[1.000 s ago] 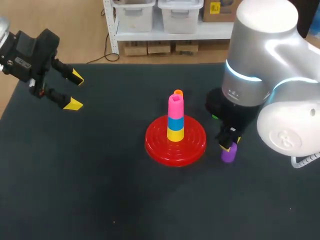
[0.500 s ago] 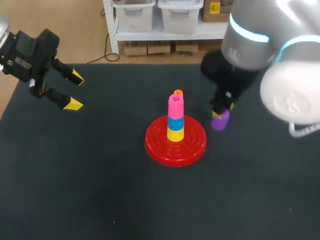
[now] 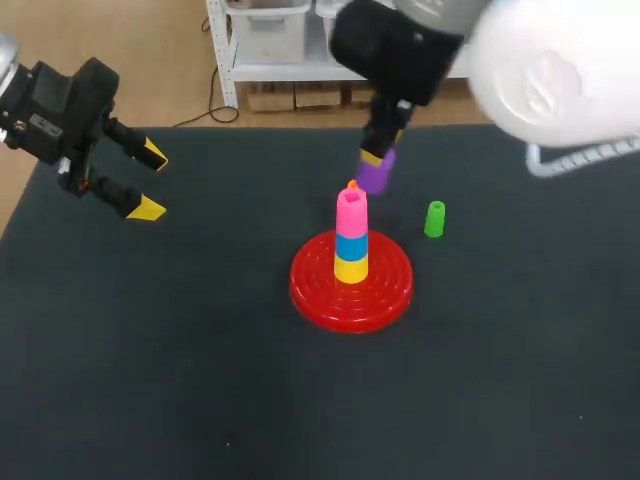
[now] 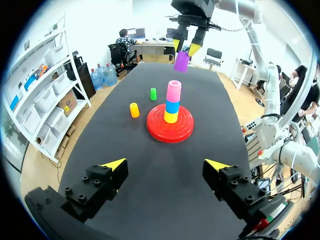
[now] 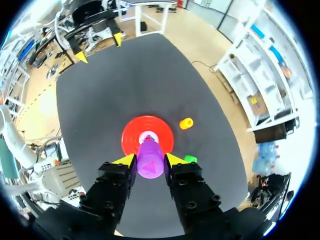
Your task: Pick up and stack the cylinders on the red base in this order: pink,purple,orange,green
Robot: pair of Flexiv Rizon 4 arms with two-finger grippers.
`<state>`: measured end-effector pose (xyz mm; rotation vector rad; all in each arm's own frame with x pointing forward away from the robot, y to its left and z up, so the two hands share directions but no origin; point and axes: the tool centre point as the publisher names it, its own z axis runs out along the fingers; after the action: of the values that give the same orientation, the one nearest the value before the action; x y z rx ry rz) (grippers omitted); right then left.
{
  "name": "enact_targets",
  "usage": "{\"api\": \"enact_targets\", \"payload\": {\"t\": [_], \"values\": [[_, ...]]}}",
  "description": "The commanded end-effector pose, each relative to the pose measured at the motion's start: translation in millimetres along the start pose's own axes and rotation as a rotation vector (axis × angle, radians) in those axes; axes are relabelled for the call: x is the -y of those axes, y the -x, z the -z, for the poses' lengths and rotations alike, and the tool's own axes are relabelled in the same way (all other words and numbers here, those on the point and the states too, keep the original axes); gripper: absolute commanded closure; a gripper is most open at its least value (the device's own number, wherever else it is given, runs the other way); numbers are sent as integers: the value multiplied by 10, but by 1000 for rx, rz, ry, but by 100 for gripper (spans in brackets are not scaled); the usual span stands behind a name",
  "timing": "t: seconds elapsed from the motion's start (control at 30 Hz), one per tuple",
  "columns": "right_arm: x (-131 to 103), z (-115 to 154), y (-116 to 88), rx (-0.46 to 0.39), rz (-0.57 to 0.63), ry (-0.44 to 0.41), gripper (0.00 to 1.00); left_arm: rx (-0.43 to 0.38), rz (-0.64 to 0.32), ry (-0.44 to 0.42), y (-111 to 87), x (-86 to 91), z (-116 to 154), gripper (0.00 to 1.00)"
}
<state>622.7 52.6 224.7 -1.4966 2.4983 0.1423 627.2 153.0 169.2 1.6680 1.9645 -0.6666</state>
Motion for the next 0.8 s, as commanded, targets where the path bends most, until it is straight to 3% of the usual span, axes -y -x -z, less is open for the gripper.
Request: {"api": "enact_targets", "payload": {"t": [0.03,0.37,0.8], "values": [[-20,-54,220,-84,33,32,100,2,-2,2,-9,3,-2,0],[-20,-216,203,-150,67,-6,100,2,-2,2,-9,3,-2,0],[-58,-273,86,-174,62,18,100,2,-2,2,-9,3,-2,0]]}}
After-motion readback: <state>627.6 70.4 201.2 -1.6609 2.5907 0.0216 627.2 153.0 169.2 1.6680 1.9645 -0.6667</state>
